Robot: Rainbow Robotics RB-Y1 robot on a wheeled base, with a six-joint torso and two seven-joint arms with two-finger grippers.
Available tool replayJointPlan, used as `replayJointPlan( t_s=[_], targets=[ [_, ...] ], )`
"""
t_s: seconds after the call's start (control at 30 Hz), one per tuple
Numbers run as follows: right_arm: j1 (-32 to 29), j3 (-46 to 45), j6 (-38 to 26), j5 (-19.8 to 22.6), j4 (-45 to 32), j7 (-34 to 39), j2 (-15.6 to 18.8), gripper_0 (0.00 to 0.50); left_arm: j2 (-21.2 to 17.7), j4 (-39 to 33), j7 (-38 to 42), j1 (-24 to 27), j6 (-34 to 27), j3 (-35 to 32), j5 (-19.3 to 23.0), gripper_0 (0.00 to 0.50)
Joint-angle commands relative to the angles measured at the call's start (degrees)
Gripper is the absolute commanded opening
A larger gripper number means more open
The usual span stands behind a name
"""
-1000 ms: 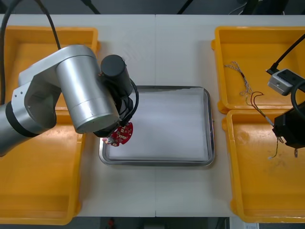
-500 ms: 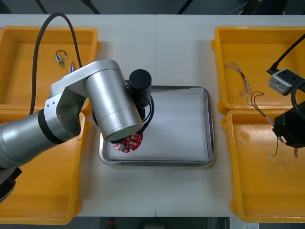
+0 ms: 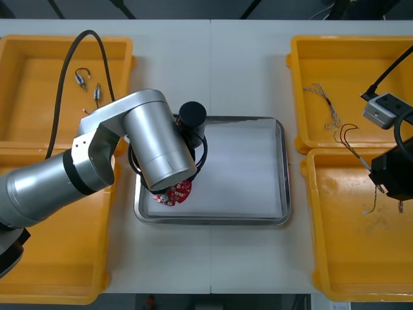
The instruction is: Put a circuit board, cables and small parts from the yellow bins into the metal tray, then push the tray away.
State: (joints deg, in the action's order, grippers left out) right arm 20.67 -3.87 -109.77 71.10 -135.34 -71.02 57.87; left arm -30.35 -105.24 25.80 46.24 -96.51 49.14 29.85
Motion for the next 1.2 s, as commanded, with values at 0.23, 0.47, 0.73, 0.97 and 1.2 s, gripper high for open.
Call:
replayJointPlan(
  t_s=[0.23,0.47,0.73,0.97,1.2],
  targets=[
    [1.4,0.3,-0.2,-0.4,-1.4,-1.8,2.2,0.0,1.2,-0.3,1.3,2.2,2.1,2.4,-0.5,0.155],
    [1.4,0.3,-0.2,-0.4,-1.4,-1.8,2.2,0.0,1.2,-0.2,1.4,2.2,2.3,2.4,-0.4,0.377],
    [1.4,0.3,-0.2,-0.4,-1.4,-1.8,2.2,0.0,0.6,-0.8,1.2,2.5,2.0,2.4,-0.6,0.401],
    [1.4,0.3,-0.2,-0.4,-1.4,-1.8,2.2,0.0,-3.2,-4.8,0.4,5.4,0.0,1.8,2.4,0.449],
    [1.4,0.3,-0.2,-0.4,-1.4,-1.8,2.2,0.0,-9.9,-11.3,-3.9,9.5,-7.4,-5.4,12.7,0.5]
  ],
)
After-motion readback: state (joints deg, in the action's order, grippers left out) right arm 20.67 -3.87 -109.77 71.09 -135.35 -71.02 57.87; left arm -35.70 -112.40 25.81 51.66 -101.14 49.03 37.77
